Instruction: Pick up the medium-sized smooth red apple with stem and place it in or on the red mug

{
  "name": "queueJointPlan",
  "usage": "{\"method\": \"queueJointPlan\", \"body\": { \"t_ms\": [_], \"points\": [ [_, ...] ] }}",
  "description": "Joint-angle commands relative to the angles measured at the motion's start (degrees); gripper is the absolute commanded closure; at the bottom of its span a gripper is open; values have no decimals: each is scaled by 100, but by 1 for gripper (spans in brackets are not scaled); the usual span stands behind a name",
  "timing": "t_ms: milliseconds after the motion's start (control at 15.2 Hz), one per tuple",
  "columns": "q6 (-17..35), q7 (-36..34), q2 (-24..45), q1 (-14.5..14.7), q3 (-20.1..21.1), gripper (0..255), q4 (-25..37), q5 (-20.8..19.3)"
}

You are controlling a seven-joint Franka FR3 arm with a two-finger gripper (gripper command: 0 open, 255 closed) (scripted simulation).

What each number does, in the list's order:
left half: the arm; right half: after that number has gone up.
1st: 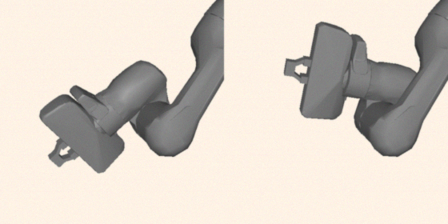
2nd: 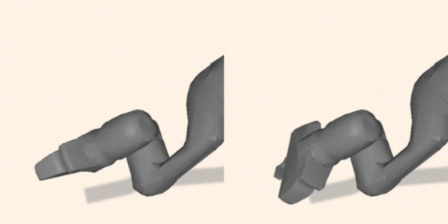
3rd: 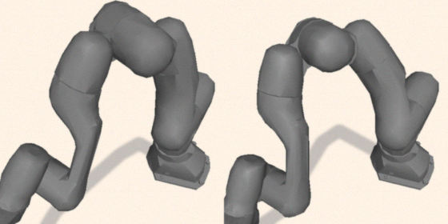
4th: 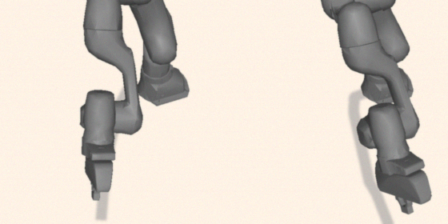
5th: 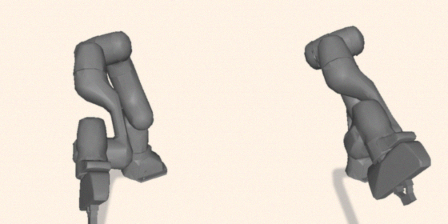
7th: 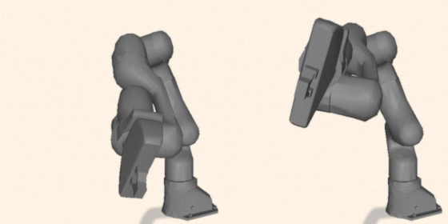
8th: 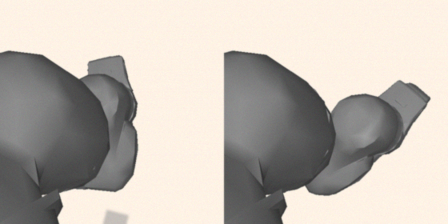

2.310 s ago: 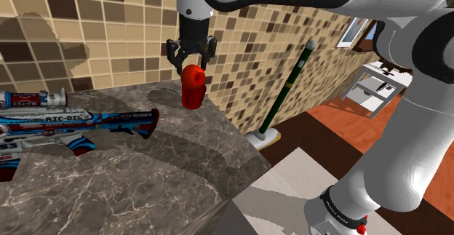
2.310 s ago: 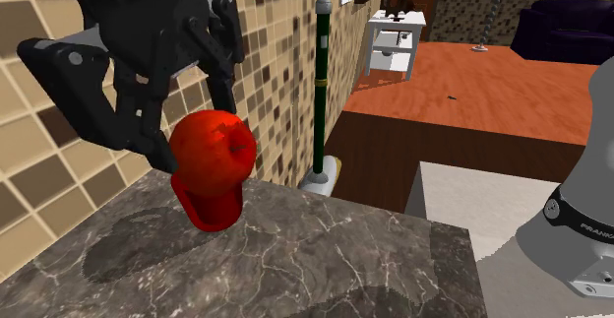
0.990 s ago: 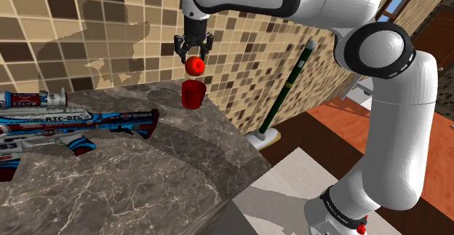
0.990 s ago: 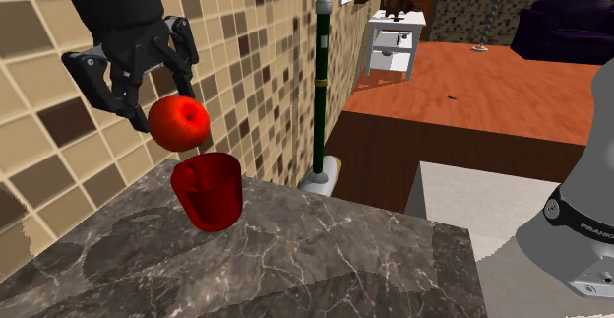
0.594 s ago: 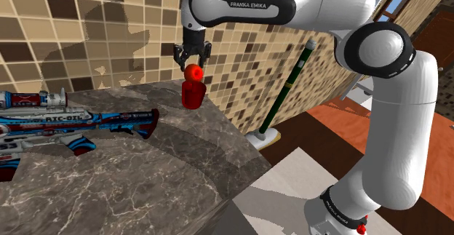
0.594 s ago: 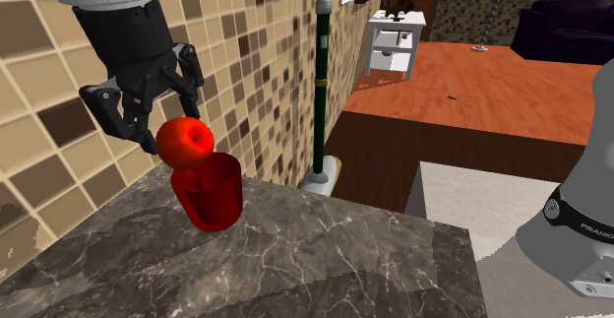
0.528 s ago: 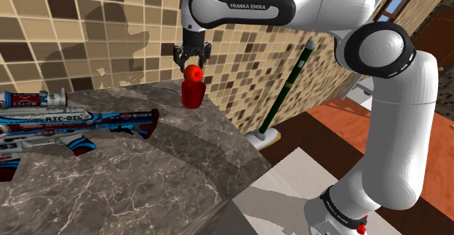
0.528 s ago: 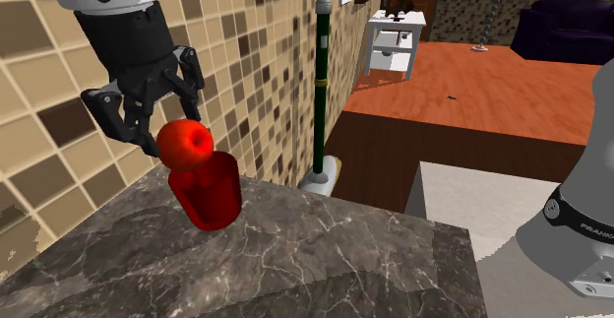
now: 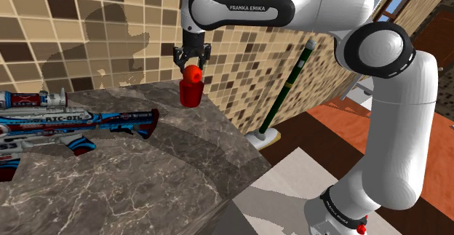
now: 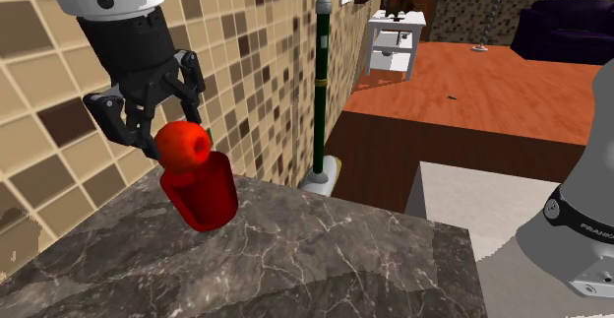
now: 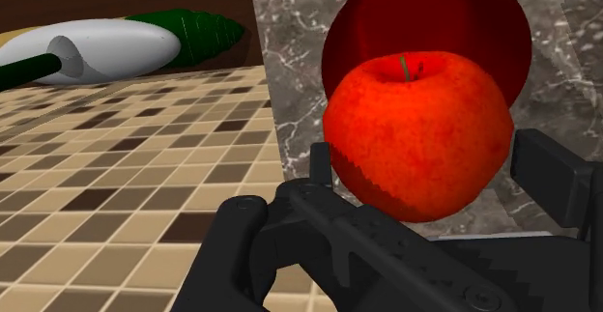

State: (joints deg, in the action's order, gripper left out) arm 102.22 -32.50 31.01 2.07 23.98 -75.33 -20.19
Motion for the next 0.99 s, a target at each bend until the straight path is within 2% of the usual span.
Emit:
{"method": "queueJointPlan", "body": {
  "t_ms": [0,330,594,924],
  "points": [
    [0,0,1,0,0,0,0,0],
    [1,0,0,0,0,0,-1,0],
    [-733,79,29,164,26,0,775,21],
    [-733,79,29,164,26,0,775,21]
  ]
}}
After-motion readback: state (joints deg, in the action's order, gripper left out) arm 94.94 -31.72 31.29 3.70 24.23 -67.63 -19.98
